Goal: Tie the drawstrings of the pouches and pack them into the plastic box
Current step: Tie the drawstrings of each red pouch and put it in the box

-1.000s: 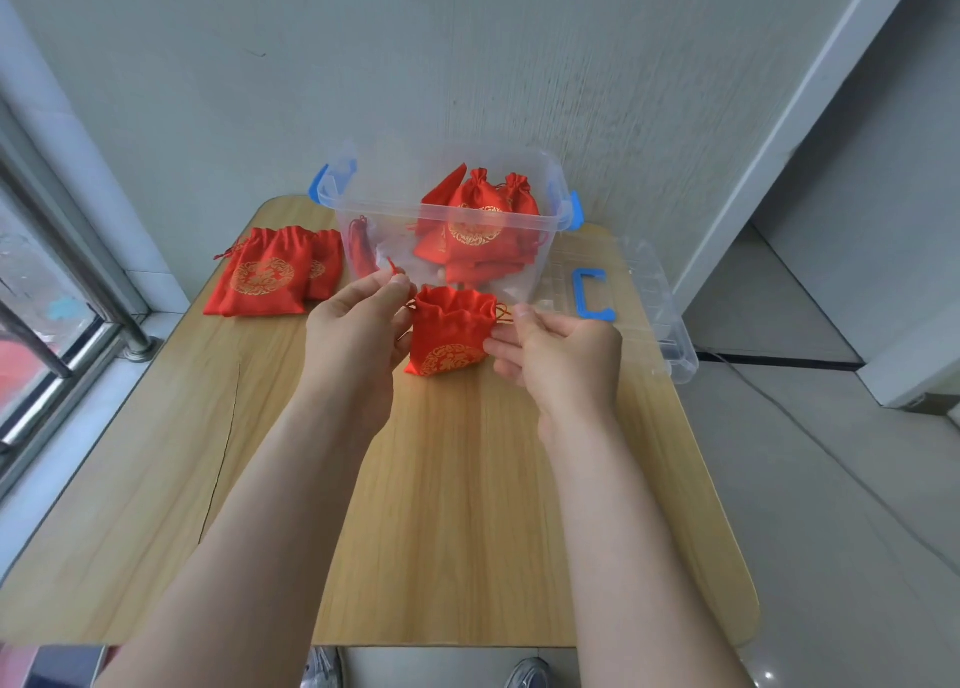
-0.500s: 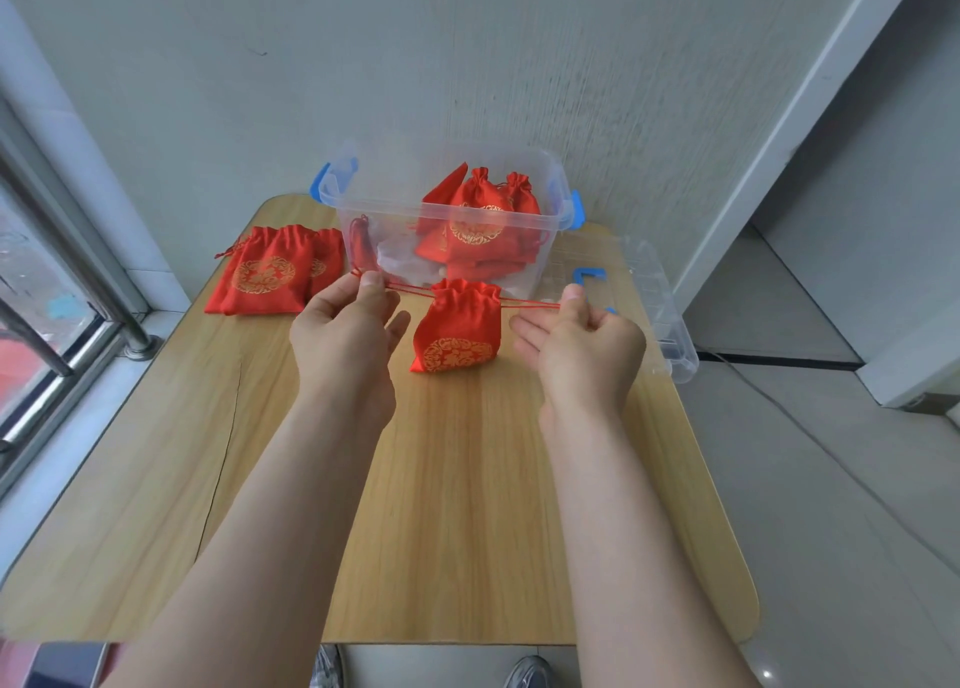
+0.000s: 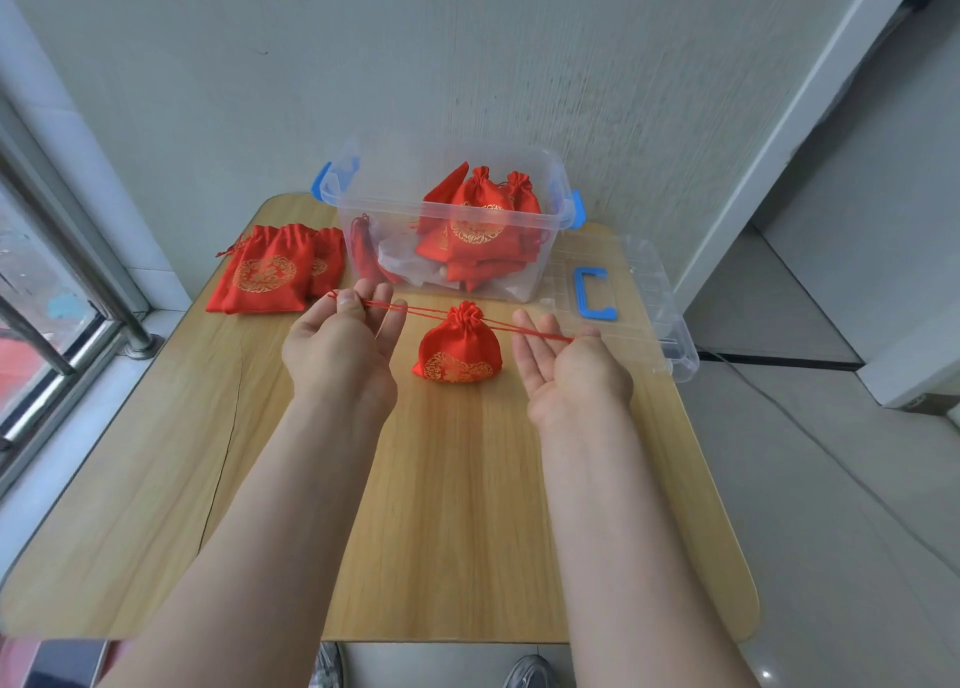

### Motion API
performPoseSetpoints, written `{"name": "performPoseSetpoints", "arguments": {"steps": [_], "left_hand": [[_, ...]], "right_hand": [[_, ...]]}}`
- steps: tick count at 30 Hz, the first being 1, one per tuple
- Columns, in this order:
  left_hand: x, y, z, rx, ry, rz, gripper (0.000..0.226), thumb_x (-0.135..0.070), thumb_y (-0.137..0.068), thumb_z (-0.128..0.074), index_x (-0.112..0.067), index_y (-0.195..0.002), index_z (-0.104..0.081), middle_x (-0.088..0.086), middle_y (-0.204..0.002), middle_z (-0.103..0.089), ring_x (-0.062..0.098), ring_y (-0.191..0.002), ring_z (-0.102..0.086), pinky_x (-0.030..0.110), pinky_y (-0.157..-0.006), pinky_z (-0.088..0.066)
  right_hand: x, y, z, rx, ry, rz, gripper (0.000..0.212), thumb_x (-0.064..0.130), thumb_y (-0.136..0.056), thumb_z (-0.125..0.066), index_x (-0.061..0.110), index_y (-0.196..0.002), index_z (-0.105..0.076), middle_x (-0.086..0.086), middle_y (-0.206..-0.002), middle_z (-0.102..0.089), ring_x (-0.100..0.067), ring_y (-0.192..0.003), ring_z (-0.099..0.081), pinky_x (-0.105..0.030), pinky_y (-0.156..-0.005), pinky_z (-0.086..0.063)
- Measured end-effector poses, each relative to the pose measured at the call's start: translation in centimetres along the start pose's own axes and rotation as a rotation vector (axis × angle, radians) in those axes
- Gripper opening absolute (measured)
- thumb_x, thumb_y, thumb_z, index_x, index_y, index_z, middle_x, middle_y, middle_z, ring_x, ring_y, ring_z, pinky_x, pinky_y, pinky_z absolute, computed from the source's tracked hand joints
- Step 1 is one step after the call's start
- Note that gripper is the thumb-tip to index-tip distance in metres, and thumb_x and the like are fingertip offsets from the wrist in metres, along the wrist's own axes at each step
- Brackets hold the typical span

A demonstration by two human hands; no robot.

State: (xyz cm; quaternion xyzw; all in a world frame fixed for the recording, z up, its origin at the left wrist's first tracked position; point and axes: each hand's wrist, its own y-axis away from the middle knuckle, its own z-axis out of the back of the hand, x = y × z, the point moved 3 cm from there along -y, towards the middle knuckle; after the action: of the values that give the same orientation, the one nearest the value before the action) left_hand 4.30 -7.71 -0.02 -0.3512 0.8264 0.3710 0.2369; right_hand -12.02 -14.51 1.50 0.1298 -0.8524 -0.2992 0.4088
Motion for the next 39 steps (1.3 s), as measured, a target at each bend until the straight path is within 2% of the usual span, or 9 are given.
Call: {"name": "performPoseSetpoints", "arguments": {"steps": [3,9,13,18,21,27,30,34,39], "left_hand": [[0.3,0.0,0.0,0.032,-0.014,0.017,0.010,-0.004,-0.109,-0.053,-0.012,-0.104,-0.057,0.009,-0.102,-0.072,0.018,-0.085,-0.076,0.041,-0.082,-0.067],[1.4,0.8,-1.1,0.298,-0.340,0.226,0.005,-0.015,-0.109,-0.057,-0.014,-0.104,-0.057,0.004,-0.084,-0.069,0.013,-0.064,-0.073,0.031,-0.063,-0.065],[1.7,1.2,-0.8,0.377,-0.537,0.268,0.015,-0.013,-0.101,-0.071,-0.012,-0.115,-0.069,0.002,-0.083,-0.072,0.008,-0.060,-0.067,0.026,-0.055,-0.060],[1.6,1.3,-0.9,0.421,-0.648,0.259,0.018,-0.014,-0.094,-0.079,-0.012,-0.112,-0.075,0.001,-0.082,-0.071,0.013,-0.067,-0.063,0.026,-0.060,-0.059],[1.8,1.1,-0.9,0.423,-0.647,0.262,0.015,-0.014,-0.093,-0.080,-0.013,-0.108,-0.077,0.003,-0.084,-0.068,0.014,-0.066,-0.058,0.025,-0.056,-0.052],[1.9,1.0,-1.0,0.480,-0.658,0.280,0.018,-0.016,-0.096,-0.076,-0.007,-0.111,-0.074,0.003,-0.078,-0.059,0.011,-0.056,-0.050,0.025,-0.052,-0.039],[1.7,0.7,-1.0,0.470,-0.731,0.267,0.027,-0.011,-0.094,-0.073,0.005,-0.115,-0.072,0.010,-0.082,-0.061,0.015,-0.060,-0.052,0.028,-0.055,-0.042],[1.4,0.5,-0.4,0.573,-0.930,0.186,0.024,-0.005,-0.094,-0.070,0.019,-0.099,-0.069,0.015,-0.080,-0.060,0.024,-0.074,-0.053,0.036,-0.074,-0.049],[1.5,0.1,0.2,0.578,-1.012,0.115,0.020,-0.006,-0.096,-0.074,0.013,-0.101,-0.074,0.015,-0.080,-0.070,0.021,-0.072,-0.063,0.036,-0.083,-0.057]], "right_hand": [[-0.3,-0.4,0.2,0.007,0.025,-0.016,0.015,0.020,-0.116,-0.039,0.017,-0.118,-0.053,-0.003,-0.079,-0.062,-0.025,-0.070,-0.081,-0.033,-0.058,-0.063],[-1.2,-1.1,-0.6,0.143,0.472,-0.036,0.019,0.031,-0.109,-0.056,0.013,-0.110,-0.062,-0.005,-0.086,-0.061,-0.013,-0.048,-0.063,-0.025,-0.047,-0.051],[-1.7,-1.1,-0.9,0.277,0.784,-0.024,0.010,0.021,-0.097,-0.053,0.017,-0.093,-0.061,0.003,-0.061,-0.054,-0.017,-0.056,-0.057,-0.031,-0.061,-0.050],[-1.7,-0.3,-1.2,0.430,1.023,0.122,0.021,0.016,-0.097,-0.058,0.019,-0.087,-0.077,0.009,-0.059,-0.060,-0.016,-0.067,-0.056,-0.031,-0.066,-0.047],[-2.5,-0.2,-1.3,0.555,1.045,0.118,0.026,0.013,-0.097,-0.062,0.018,-0.076,-0.076,0.009,-0.054,-0.058,-0.015,-0.063,-0.048,-0.032,-0.062,-0.039],[-2.6,-0.5,-1.2,0.541,1.012,0.145,0.015,0.029,-0.098,-0.072,0.018,-0.091,-0.080,0.007,-0.073,-0.070,-0.008,-0.060,-0.055,-0.026,-0.062,-0.043],[-2.3,-0.7,-1.1,0.464,1.001,0.140,0.017,0.026,-0.101,-0.067,0.019,-0.088,-0.076,-0.001,-0.076,-0.062,-0.017,-0.069,-0.053,-0.030,-0.064,-0.042],[-2.1,-1.0,-1.0,0.458,0.985,0.148,0.021,0.021,-0.103,-0.061,0.021,-0.087,-0.075,0.001,-0.073,-0.067,-0.015,-0.065,-0.057,-0.028,-0.064,-0.045],[-2.1,-1.6,-0.8,0.401,0.993,0.156,0.026,0.012,-0.102,-0.054,0.016,-0.093,-0.078,0.004,-0.060,-0.058,-0.017,-0.070,-0.059,-0.033,-0.072,-0.053]]}}
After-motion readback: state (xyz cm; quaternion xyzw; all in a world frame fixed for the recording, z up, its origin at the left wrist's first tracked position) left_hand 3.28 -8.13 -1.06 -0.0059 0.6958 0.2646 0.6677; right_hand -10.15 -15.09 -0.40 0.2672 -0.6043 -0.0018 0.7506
